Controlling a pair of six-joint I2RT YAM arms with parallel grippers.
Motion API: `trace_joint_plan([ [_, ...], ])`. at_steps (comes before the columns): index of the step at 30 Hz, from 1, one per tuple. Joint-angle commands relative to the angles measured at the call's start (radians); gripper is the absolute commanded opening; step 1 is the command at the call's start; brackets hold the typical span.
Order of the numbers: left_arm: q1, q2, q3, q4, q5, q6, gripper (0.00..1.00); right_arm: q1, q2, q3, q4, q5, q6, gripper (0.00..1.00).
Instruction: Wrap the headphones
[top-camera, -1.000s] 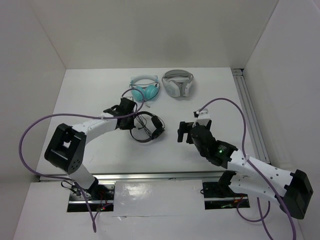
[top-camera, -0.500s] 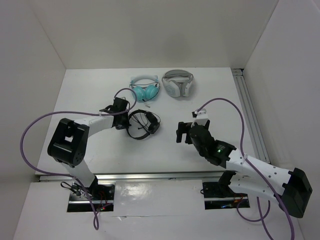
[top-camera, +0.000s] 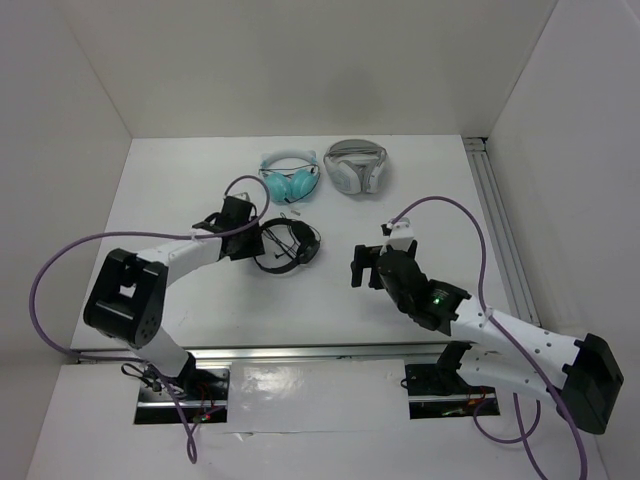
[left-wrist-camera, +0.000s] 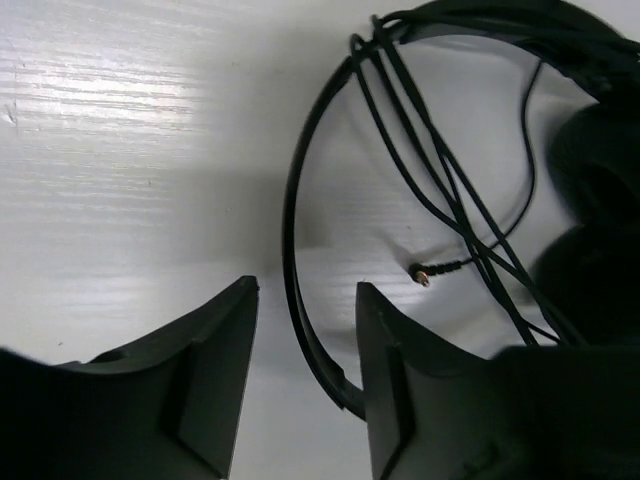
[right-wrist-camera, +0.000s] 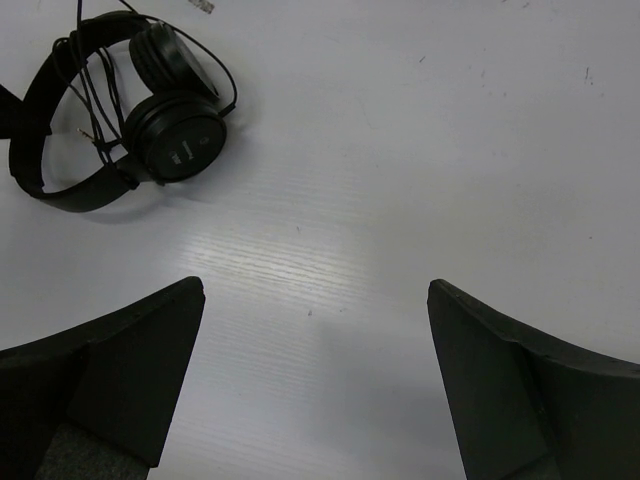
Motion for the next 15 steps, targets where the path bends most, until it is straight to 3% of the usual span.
trace_joint_plan([
  [1,-0.010,-0.083,-0.006,-0.016,-0.016,-0.026,0.60,-0.004,-0.026,0.009,0.025,-0.002,0.012,1.00],
  [8,-0.059,-0.255,-0.017,-0.046,-0.027,-0.057,0.63,-0.004,-0.065,0.051,-0.023,-0.022,0.012,1.00],
  [10,-0.086,-0.357,-0.017,-0.080,-0.038,-0.066,0.93,-0.004,-0.075,0.081,-0.072,-0.031,0.012,1.00],
  [11,-0.130,-0.394,-0.007,-0.097,-0.049,-0.066,1.00,-0.004,-0.075,0.122,-0.096,-0.031,0.012,1.00],
  [15,-0.293,-0.578,0.039,-0.276,-0.209,-0.103,1.00,-0.004,-0.084,0.247,-0.233,-0.052,0.040,1.00],
])
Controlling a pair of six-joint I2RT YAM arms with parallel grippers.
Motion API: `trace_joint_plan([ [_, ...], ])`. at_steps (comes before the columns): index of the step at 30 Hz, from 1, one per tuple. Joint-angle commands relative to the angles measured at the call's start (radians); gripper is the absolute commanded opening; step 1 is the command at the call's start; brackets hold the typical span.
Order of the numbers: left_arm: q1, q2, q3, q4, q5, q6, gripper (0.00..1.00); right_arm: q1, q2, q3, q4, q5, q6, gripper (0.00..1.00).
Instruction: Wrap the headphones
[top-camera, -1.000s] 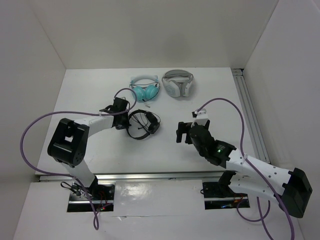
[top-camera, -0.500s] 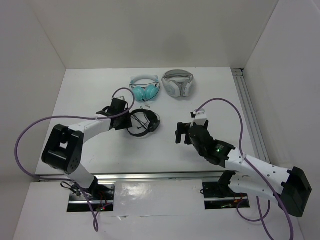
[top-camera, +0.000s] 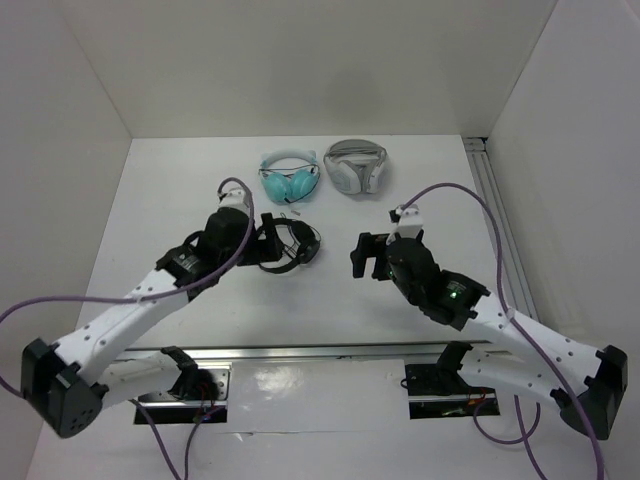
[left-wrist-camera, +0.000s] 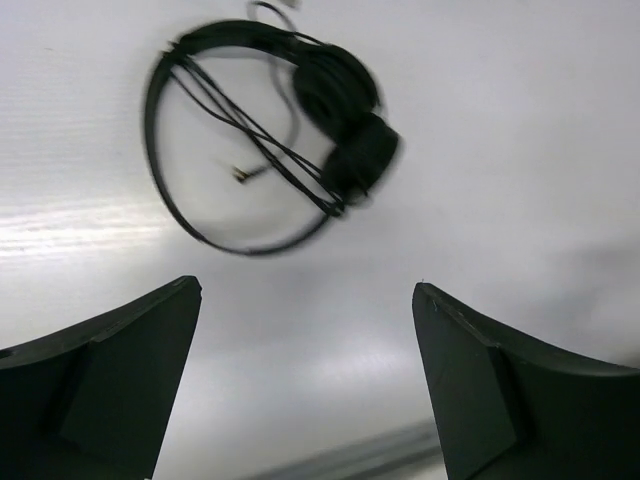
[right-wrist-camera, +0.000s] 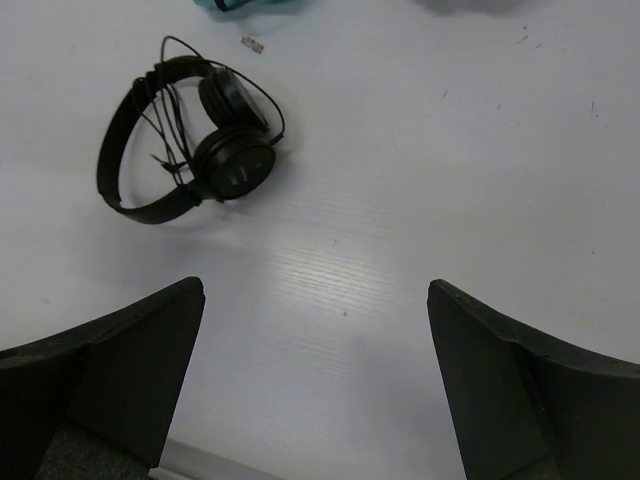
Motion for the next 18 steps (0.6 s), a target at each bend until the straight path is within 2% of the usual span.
trace_joint_plan([
  [1,-0.120,-0.156,0.059,-0.211,-0.136,-0.050,1.00,0.005,-0.045,0.153,-0.161,-0.015,0.019,1.00],
  [5,-0.203,-0.402,0.059,-0.343,-0.159,-0.076,1.00,0.077,-0.094,0.296,-0.301,-0.025,0.019,1.00],
  [7,-0.217,-0.538,0.059,-0.406,-0.159,-0.076,1.00,0.089,-0.123,0.361,-0.338,-0.087,0.019,1.00],
  [12,-0.217,-0.732,0.143,-0.603,-0.150,-0.067,1.00,0.098,-0.242,0.465,-0.481,-0.211,0.019,1.00],
  [18,-0.226,-0.862,0.202,-0.752,-0.198,-0.086,1.00,0.089,-0.419,0.497,-0.582,-0.199,0.028,1.00],
])
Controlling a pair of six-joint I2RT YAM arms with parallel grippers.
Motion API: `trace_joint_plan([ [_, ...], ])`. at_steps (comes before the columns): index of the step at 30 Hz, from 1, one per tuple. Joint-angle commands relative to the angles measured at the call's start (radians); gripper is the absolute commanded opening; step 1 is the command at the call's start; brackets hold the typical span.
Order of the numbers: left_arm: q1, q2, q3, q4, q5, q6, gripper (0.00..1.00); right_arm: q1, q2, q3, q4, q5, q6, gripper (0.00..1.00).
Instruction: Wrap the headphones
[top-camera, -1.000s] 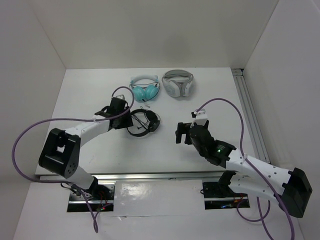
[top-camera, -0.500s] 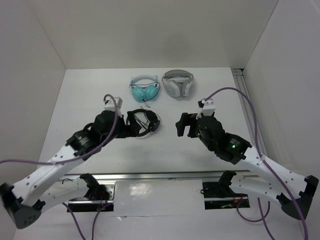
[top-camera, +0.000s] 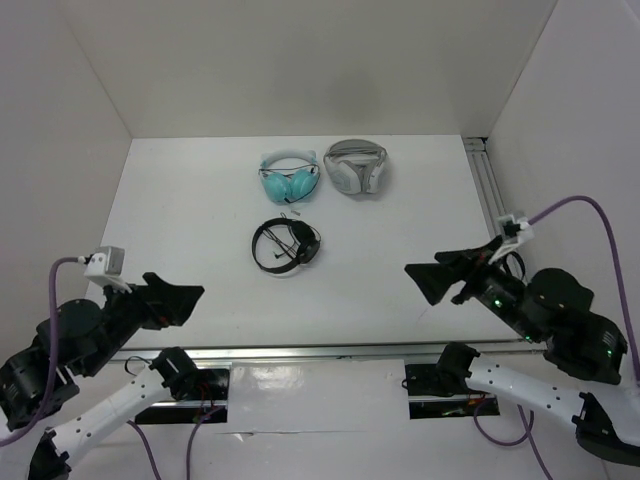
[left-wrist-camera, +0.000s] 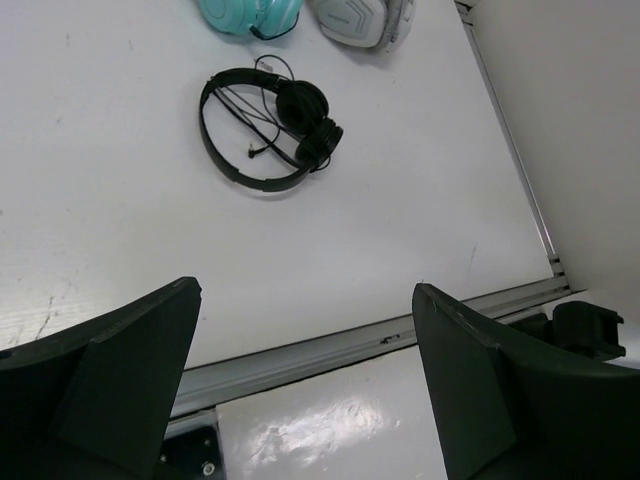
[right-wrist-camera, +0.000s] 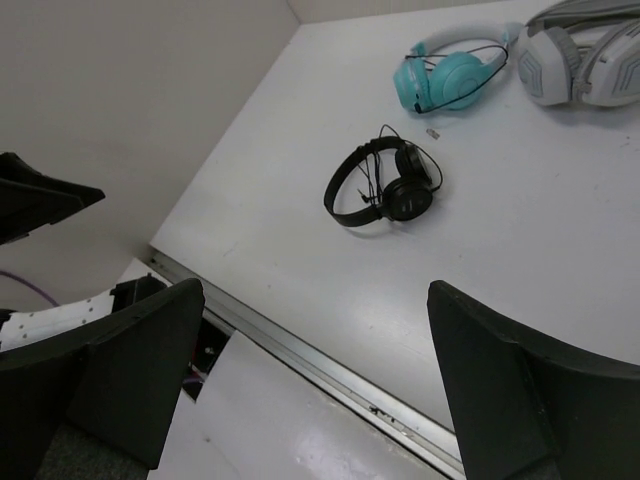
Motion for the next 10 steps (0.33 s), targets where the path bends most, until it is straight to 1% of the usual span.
trace_joint_plan([
  [1,-0.006,-0.028,0.041,-0.121,-0.033,-0.019,1.00,-0.003,-0.057,0.049,-0.133,-0.001,0.017,1.00],
  [6,-0.006,-0.018,0.051,-0.178,-0.042,-0.028,1.00,-0.012,-0.076,0.060,-0.222,0.054,0.027,1.00],
  [10,-0.006,-0.027,0.051,-0.178,-0.042,-0.028,1.00,-0.012,-0.067,0.069,-0.243,0.074,0.027,1.00],
])
